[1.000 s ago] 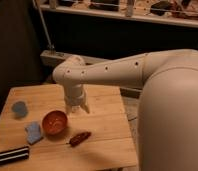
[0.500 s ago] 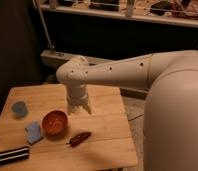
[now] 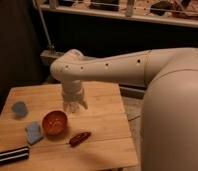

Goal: Knock the bottle over

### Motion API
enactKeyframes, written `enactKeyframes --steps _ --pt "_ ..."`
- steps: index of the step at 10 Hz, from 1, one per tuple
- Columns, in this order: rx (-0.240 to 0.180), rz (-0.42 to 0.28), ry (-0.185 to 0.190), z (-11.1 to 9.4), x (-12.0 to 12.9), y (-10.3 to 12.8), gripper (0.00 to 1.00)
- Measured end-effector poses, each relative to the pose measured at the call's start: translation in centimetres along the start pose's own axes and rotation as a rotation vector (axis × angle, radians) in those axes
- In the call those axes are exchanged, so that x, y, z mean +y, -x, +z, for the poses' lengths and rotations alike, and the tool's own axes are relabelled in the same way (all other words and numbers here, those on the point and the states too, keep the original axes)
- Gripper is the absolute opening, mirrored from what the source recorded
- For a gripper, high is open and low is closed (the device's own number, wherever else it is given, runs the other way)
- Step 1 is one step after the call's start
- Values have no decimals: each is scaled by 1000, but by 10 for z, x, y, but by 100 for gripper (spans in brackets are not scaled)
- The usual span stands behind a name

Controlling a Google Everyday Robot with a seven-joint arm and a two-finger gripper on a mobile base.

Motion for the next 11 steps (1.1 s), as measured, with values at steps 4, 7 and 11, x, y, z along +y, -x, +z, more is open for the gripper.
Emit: enactKeyframes --steps 4,7,11 --pt "-4 -74 31 -14 46 38 65" --pt "7 -110 49 -16 80 61 65" --pt "21 -142 108 -12 116 81 65"
